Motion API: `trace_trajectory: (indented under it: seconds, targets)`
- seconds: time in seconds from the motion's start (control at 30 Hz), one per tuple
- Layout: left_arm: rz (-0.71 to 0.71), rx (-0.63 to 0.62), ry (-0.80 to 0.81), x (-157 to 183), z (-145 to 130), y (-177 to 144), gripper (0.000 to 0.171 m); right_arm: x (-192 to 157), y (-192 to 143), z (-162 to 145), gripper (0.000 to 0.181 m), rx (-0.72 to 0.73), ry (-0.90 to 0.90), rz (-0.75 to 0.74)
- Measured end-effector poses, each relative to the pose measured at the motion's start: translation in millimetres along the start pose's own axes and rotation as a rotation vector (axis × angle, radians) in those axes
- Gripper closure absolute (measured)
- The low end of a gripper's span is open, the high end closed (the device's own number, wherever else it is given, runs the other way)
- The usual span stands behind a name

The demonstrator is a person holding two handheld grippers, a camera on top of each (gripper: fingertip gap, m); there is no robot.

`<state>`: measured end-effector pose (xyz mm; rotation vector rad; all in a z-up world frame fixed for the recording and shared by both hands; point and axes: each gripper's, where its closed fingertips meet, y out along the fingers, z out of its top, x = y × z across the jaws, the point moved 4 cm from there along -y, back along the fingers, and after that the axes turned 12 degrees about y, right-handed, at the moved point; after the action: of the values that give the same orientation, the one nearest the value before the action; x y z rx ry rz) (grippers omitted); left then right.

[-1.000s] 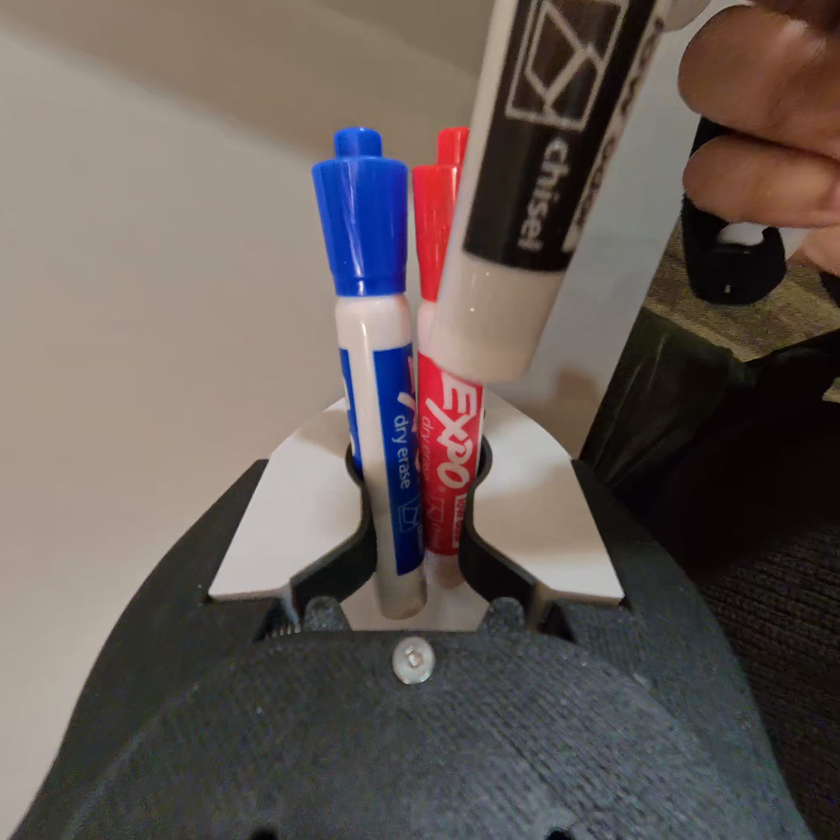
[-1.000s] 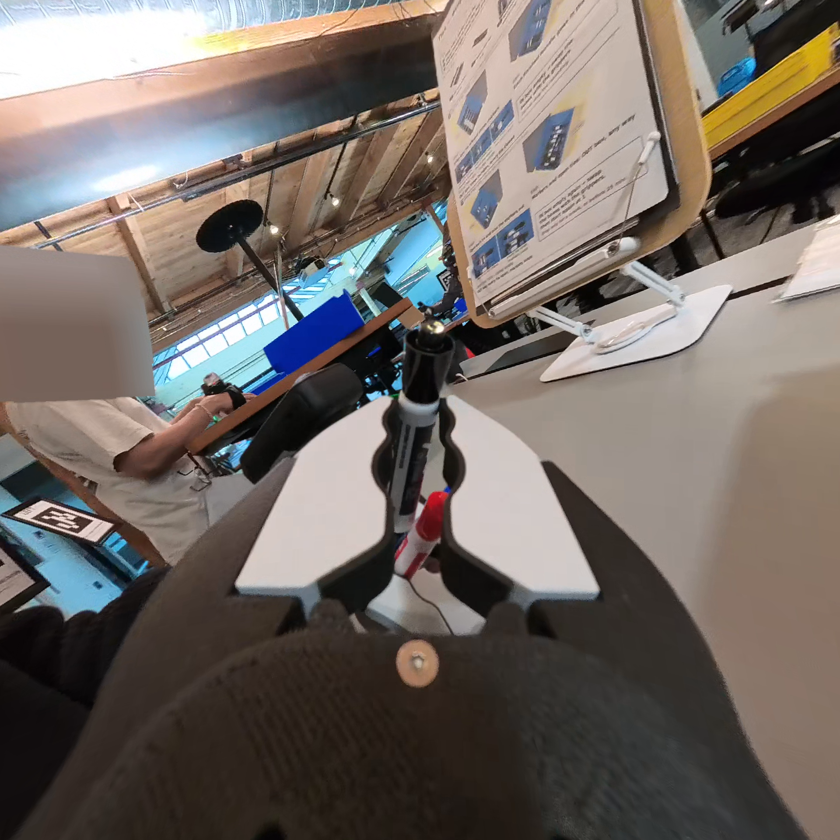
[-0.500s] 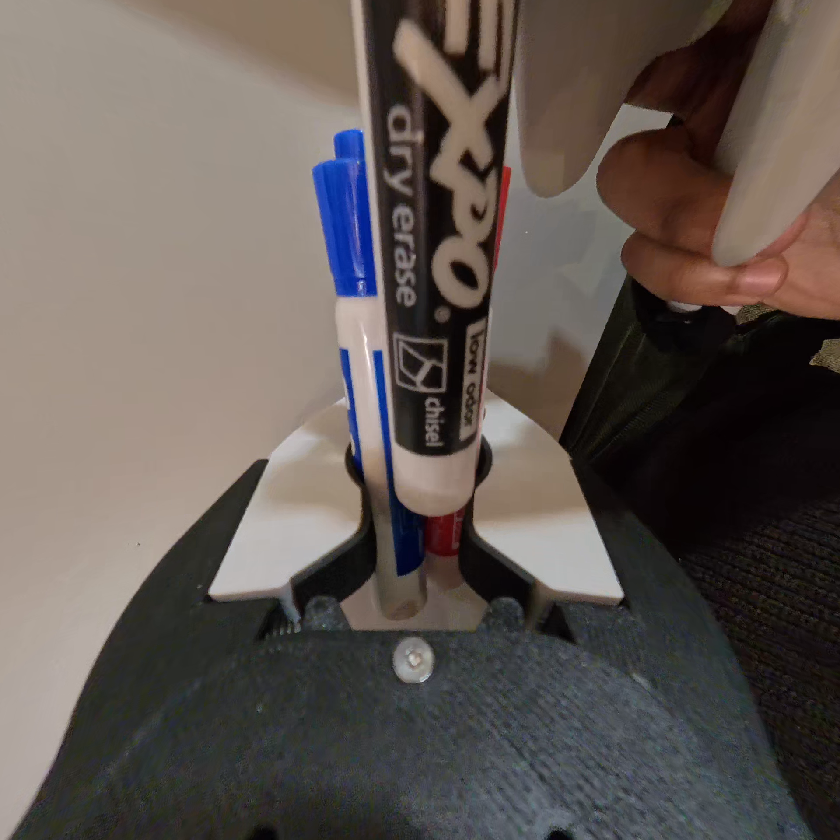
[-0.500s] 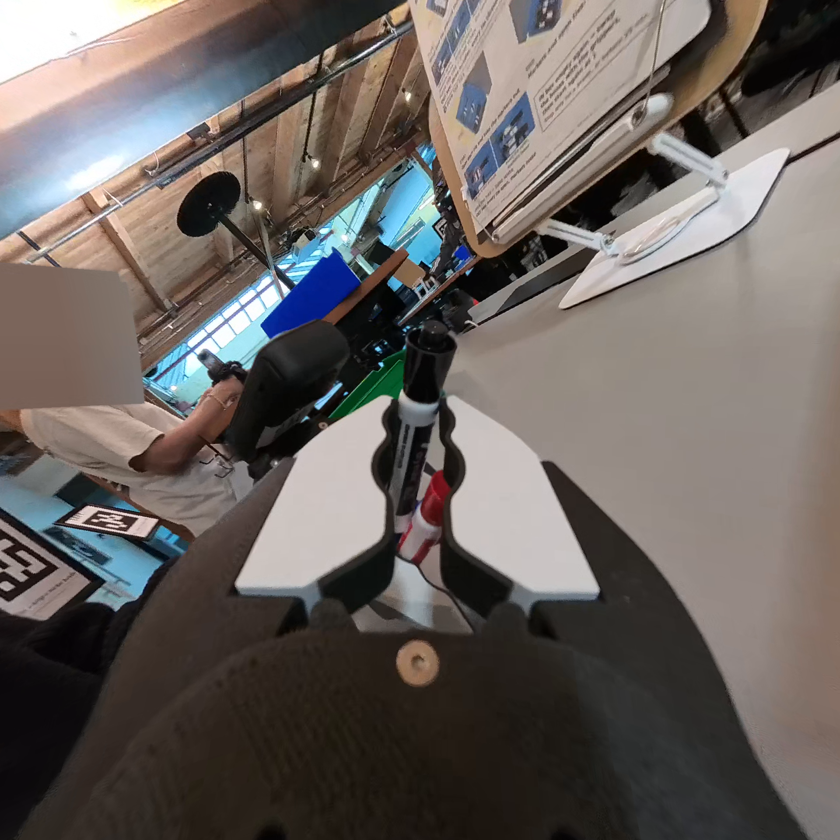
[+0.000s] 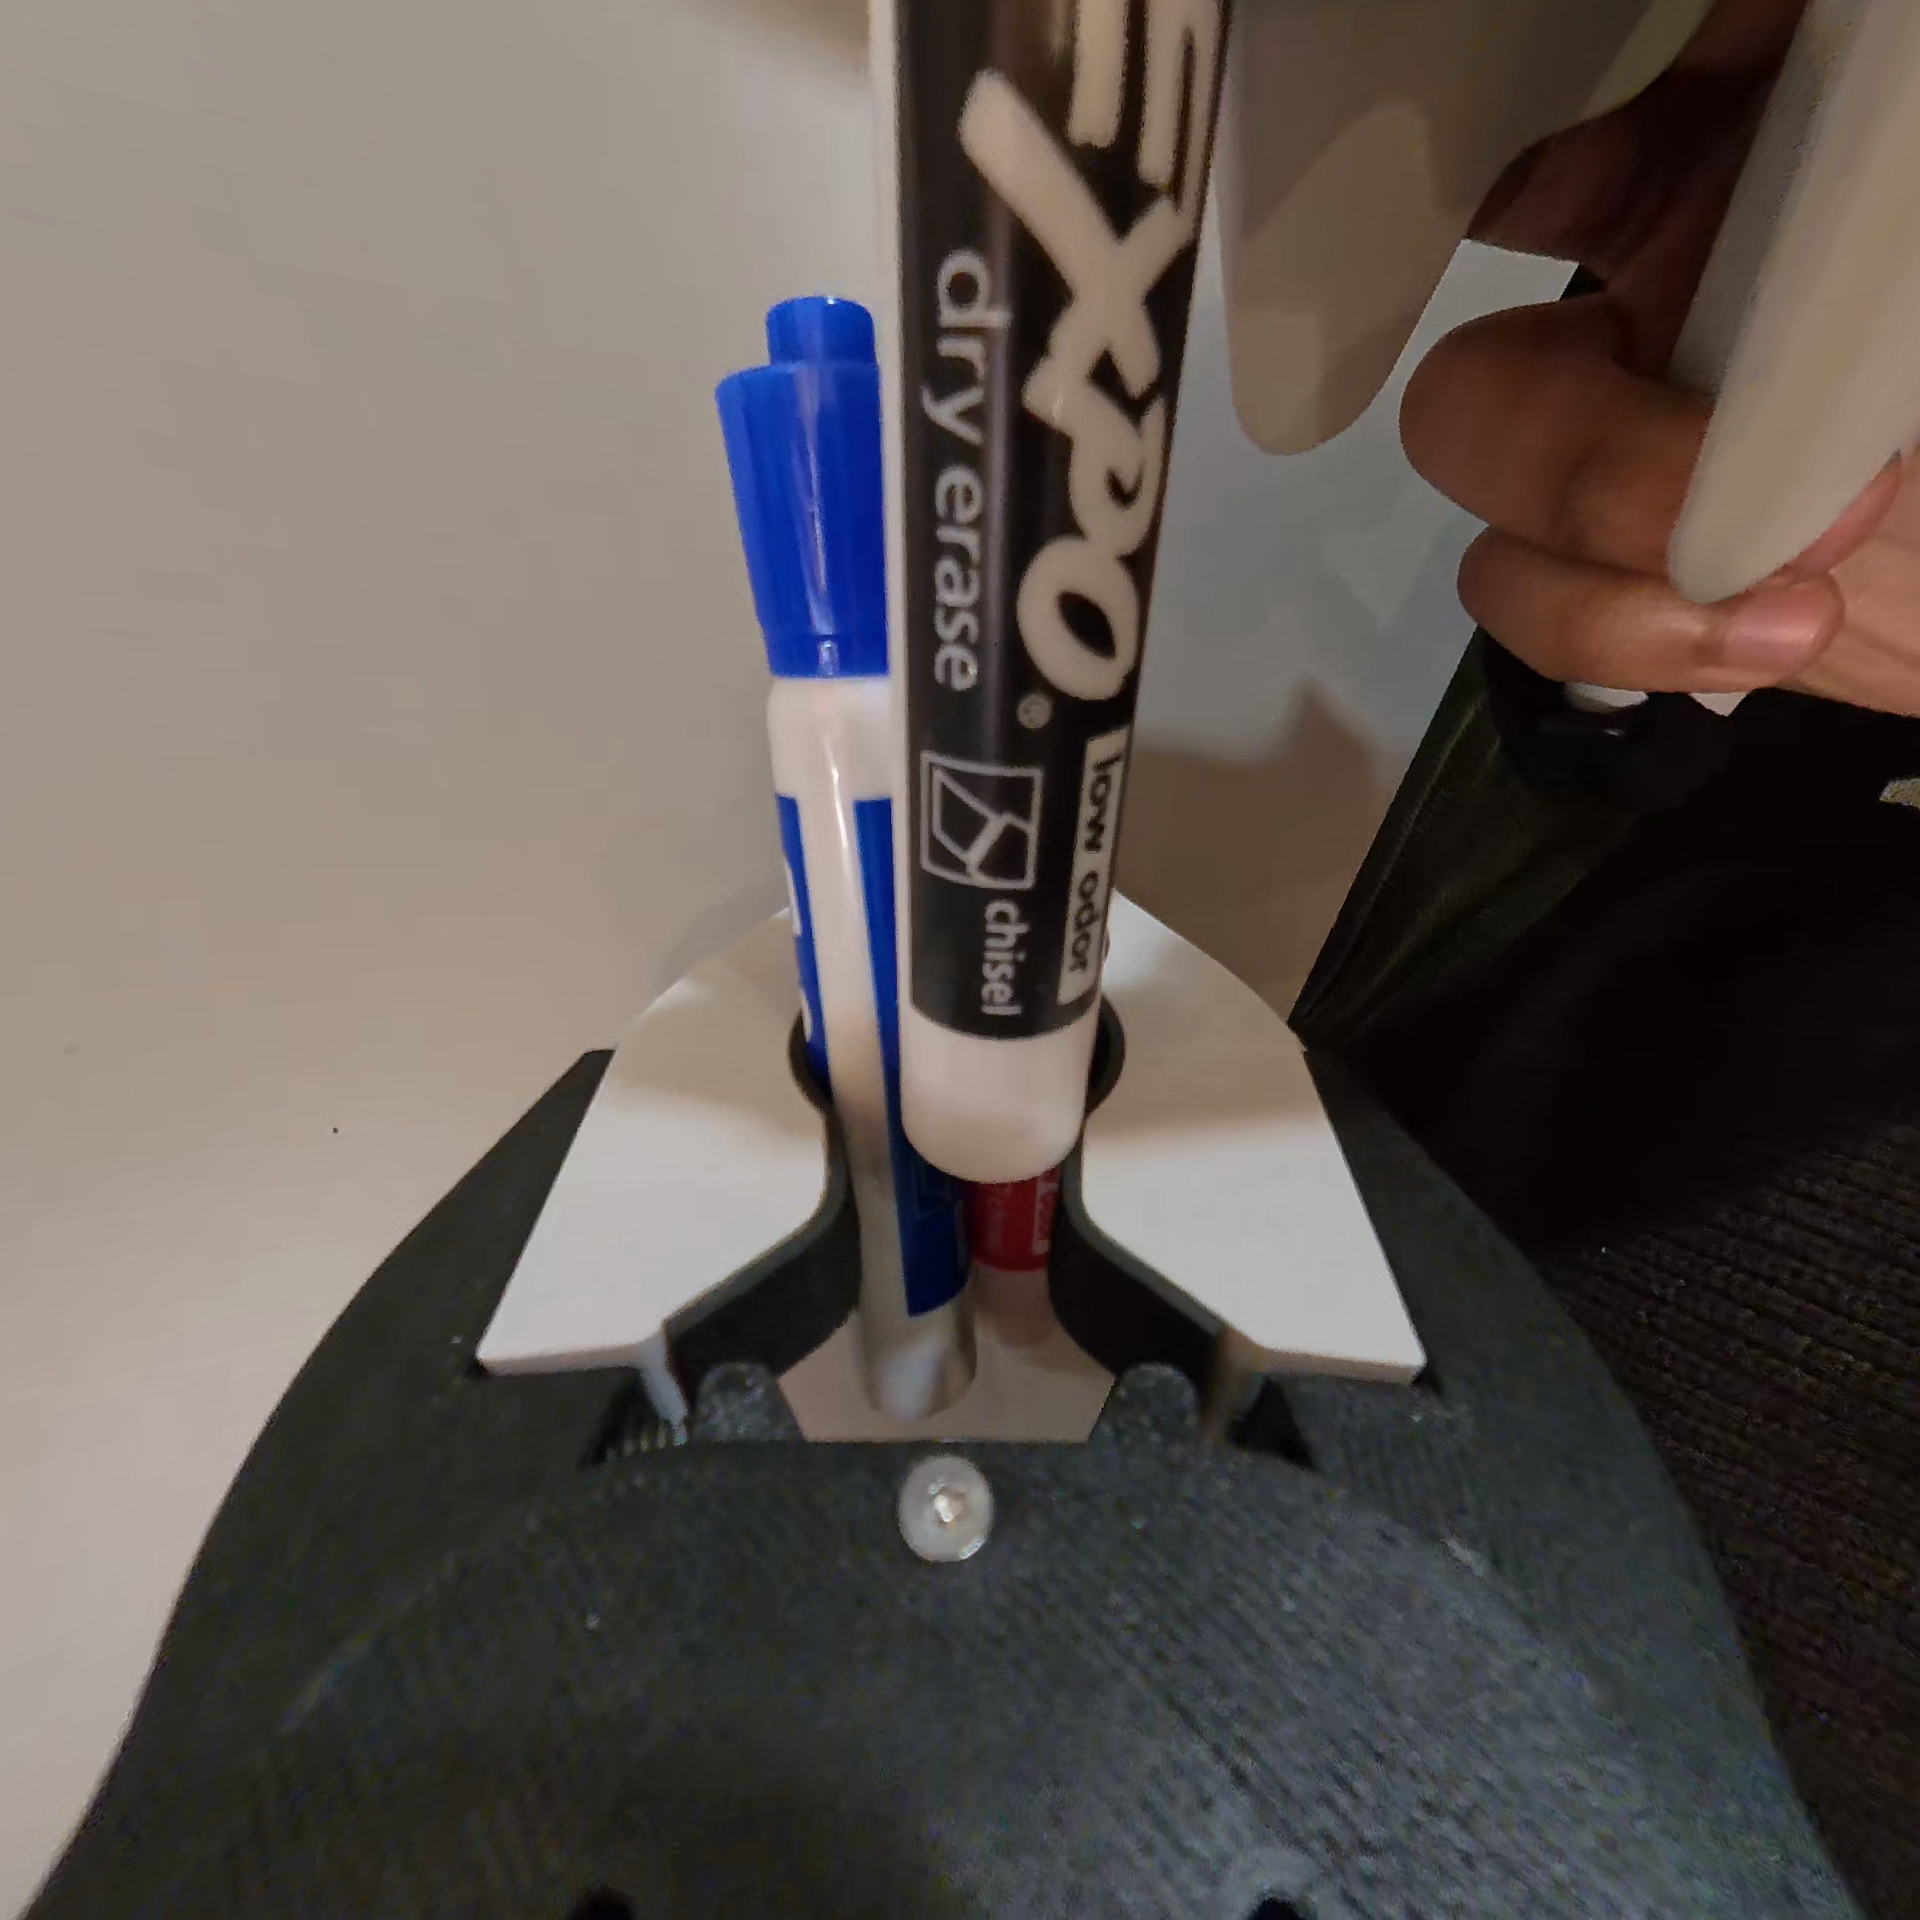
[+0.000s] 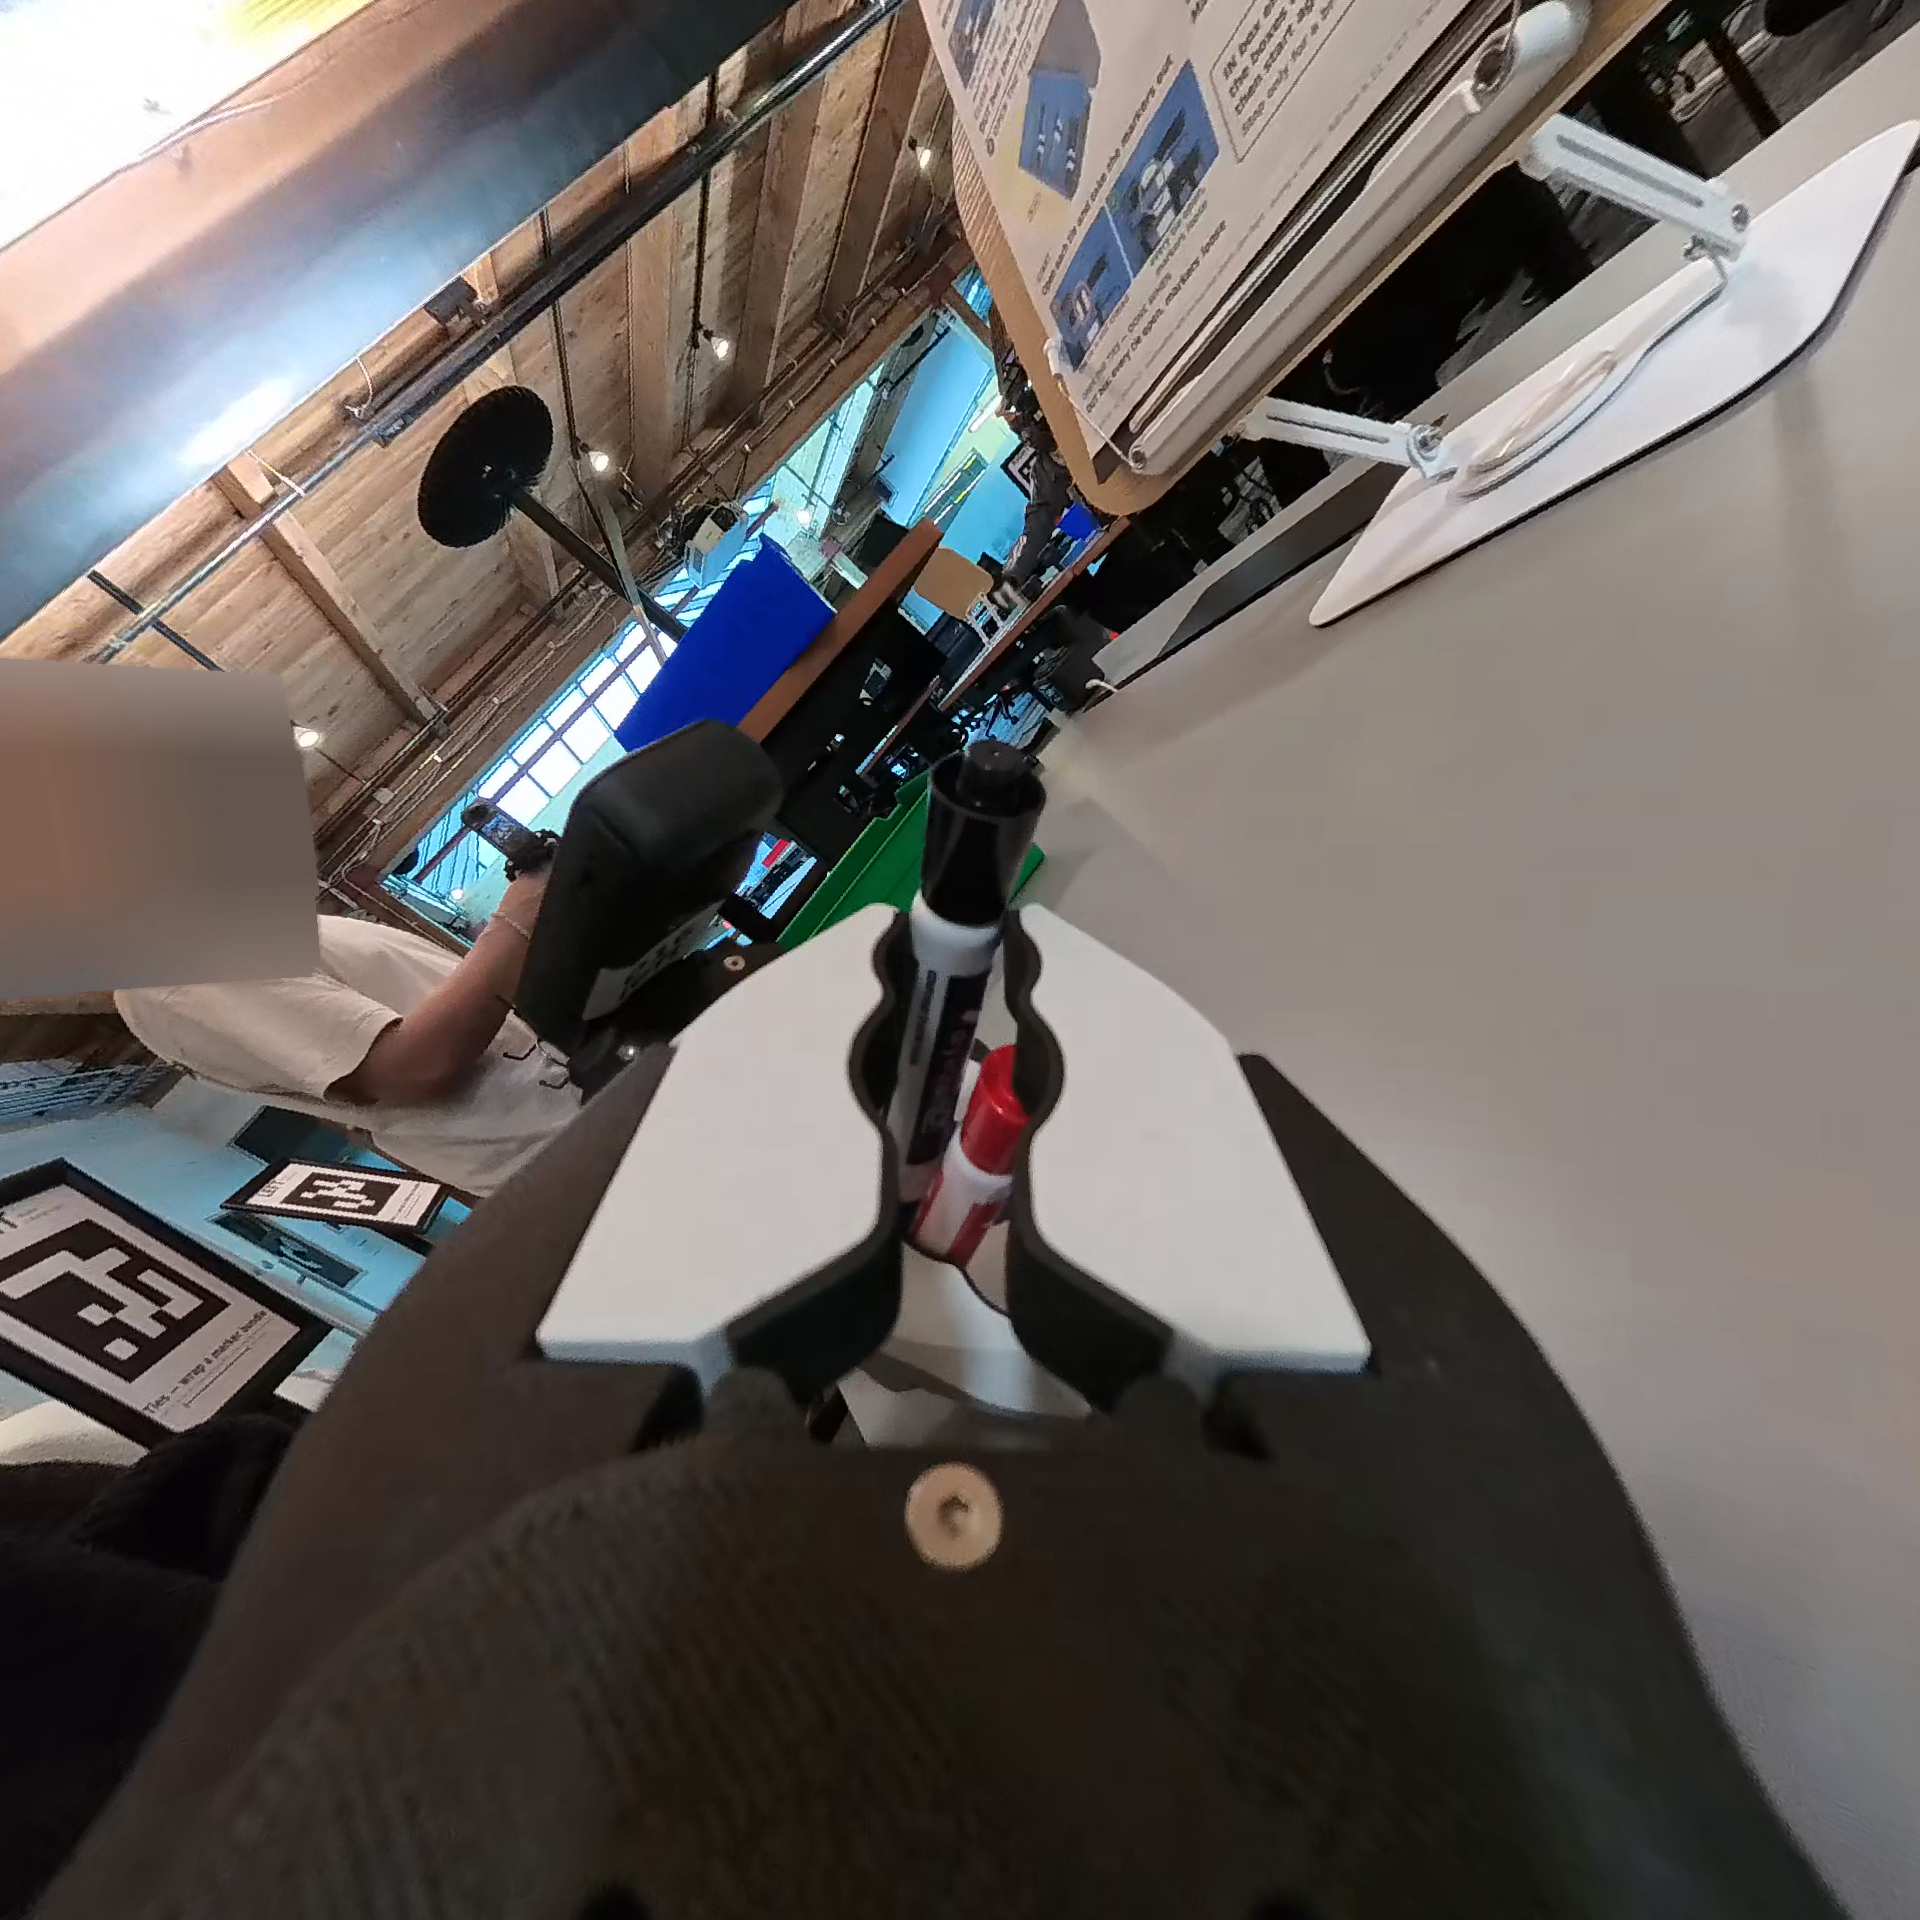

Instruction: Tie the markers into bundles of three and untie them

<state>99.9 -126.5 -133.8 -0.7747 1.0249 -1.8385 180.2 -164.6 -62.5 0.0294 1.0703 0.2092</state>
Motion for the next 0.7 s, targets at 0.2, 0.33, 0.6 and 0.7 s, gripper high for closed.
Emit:
trace_trajectory:
  seconds: [0.2,0.33,0.6,0.7]
  targets:
    - [-0.014,-0.009,0.026,1,3,2,0.129,0,-8,0,0.164,0.008,-0.004,-0.015]
    - [-0.029,-0.016,0.056,3,10,6,0.128,1,-18,3,0.164,0.028,-0.001,-0.028]
    - [-0.071,-0.031,0.117,11,22,18,0.128,4,-37,8,0.164,0.065,-0.002,-0.065]
    - [-0.082,-0.036,0.133,13,25,21,0.127,5,-43,9,0.164,0.075,0.001,-0.075]
